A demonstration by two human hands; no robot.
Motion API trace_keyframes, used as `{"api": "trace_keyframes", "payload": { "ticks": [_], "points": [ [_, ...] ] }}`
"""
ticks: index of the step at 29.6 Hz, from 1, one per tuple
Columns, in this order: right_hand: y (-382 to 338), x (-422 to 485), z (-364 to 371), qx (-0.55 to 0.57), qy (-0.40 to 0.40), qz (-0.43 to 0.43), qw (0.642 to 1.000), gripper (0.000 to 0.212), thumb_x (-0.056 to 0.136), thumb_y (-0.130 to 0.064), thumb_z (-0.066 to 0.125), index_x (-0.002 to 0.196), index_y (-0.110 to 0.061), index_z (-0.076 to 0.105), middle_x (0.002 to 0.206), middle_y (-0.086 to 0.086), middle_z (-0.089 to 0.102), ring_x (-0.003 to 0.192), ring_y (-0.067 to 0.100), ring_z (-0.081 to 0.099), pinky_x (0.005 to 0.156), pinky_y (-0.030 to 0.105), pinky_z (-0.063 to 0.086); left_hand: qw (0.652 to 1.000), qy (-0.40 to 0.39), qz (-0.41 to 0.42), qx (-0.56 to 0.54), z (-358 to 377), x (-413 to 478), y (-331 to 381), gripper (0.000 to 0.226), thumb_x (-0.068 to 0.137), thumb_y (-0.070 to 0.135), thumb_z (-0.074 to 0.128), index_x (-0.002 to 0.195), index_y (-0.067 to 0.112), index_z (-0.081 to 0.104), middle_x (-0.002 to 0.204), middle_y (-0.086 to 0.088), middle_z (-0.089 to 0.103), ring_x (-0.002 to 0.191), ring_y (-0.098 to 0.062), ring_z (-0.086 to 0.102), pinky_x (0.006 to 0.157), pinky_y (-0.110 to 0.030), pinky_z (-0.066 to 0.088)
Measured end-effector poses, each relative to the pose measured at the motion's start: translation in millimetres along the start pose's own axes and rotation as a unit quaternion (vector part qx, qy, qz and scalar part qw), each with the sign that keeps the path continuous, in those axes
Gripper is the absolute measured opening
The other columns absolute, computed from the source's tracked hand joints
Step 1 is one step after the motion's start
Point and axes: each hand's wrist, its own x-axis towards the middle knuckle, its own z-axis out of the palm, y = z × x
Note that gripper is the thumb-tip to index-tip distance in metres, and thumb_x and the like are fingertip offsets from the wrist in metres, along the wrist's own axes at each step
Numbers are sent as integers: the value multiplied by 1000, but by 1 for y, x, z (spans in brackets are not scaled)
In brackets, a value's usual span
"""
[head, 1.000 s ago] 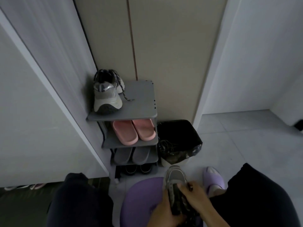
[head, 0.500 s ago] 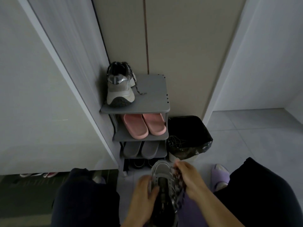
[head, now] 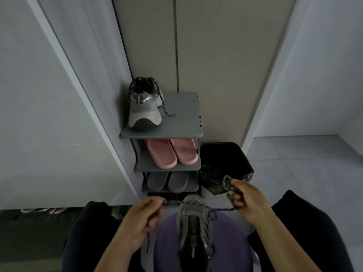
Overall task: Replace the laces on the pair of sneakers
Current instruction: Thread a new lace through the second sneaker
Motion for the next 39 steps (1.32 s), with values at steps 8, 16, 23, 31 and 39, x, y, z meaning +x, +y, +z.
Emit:
{"api": "trace_keyframes", "payload": {
  "ticks": [8, 16, 23, 31, 39],
  "points": [
    [53, -8, 1, -672, -102, -120, 724, 24, 92, -25, 46, 113, -19, 54, 120, -1, 49, 107, 16, 52, 92, 30, 41, 961, -110, 84, 238, 40, 3, 10, 22, 88, 0, 53, 85, 18, 65, 70, 3, 68, 62, -11, 53, 51, -13, 40],
    [15, -36, 43, -185, -123, -87, 971, 15, 91, -12, 55, 76, -11, 59, 55, -4, 47, 44, 6, 40, 43, 19, 36, 954, -89, 123, 260, 41, 16, 24, 22, 85, 4, 60, 80, 25, 67, 64, 8, 67, 52, 4, 54, 53, -10, 42],
    [5, -28, 29, -179, -132, -32, 974, 19, 91, -16, 55, 75, -7, 60, 50, -3, 31, 39, 4, 24, 38, 16, 23, 886, -89, 79, 449, -3, 36, -8, 12, 87, 19, 61, 89, 16, 73, 71, 12, 62, 67, 3, 58, 66, -16, 42],
    [18, -19, 50, -330, -143, -102, 927, 18, 92, -23, 55, 83, -12, 66, 54, -7, 44, 43, 1, 36, 49, 18, 31, 852, -110, 102, 501, 19, 40, -29, 11, 84, 21, 63, 79, 14, 70, 74, 7, 49, 71, -5, 52, 61, -16, 35],
    [59, 7, 50, -559, -126, -75, 816, 26, 88, -22, 57, 65, -25, 44, 68, -9, 48, 63, 3, 47, 56, 15, 34, 970, -11, -35, 241, 25, 54, -53, 18, 82, -5, 60, 73, 10, 57, 60, -4, 60, 39, 2, 53, 42, -12, 40]
  ]
}}
